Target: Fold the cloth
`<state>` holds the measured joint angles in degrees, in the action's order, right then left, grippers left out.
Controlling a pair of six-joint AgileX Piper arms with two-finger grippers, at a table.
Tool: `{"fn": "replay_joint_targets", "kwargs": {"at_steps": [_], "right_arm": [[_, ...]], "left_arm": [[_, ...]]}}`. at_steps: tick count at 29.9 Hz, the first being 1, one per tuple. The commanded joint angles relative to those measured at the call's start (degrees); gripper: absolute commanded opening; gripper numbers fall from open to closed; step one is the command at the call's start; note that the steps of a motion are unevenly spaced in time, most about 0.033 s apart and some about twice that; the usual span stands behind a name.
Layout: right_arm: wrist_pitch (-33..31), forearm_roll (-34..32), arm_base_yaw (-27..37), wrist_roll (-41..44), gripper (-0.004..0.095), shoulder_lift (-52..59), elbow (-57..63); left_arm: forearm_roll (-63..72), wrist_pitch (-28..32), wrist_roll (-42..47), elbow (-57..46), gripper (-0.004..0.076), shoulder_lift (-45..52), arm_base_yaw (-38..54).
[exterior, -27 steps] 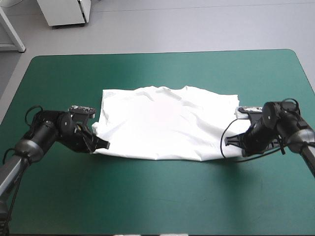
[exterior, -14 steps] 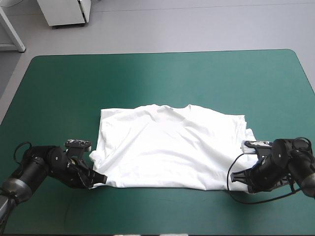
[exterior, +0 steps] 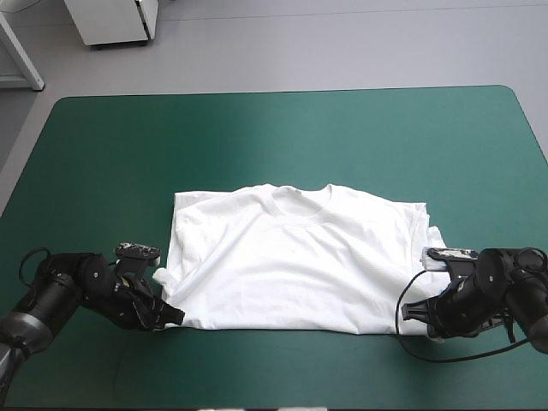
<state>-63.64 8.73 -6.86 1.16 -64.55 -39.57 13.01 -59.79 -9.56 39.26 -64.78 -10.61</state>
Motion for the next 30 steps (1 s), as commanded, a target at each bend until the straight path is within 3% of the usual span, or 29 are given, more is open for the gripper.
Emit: {"fn": "replay_joint_targets", "kwargs": {"at_steps": [1,4,13,19,30], "right_arm": [[-1.1,0.6,0.1,0.1,0.0374,1.7,-2.2],[-2.5,-1.0,0.1,0.1,0.0431,2.4,-5.4],[-5.3,-11.3,0.4,2.1,0.0429,3.6,-18.3],[-3.2,-13.5,1.0,3.7,0.0428,0.3,-19.7],[3.5,-10.6,7.9,3.9,0.0427,-12.8,-20.1]], "left_arm": [[1.1,-2.2,-0.2,4.5,0.0318,1.1,-0.2],[0.9,-3.8,-0.1,7.9,0.0384,1.1,-0.2],[-0.9,-4.7,-0.1,17.1,0.0385,1.1,-0.2],[-1.0,-4.4,-0.1,18.3,0.0338,1.1,-0.2],[-0.9,-4.1,0.2,18.3,0.0223,1.1,-0.2]]}}
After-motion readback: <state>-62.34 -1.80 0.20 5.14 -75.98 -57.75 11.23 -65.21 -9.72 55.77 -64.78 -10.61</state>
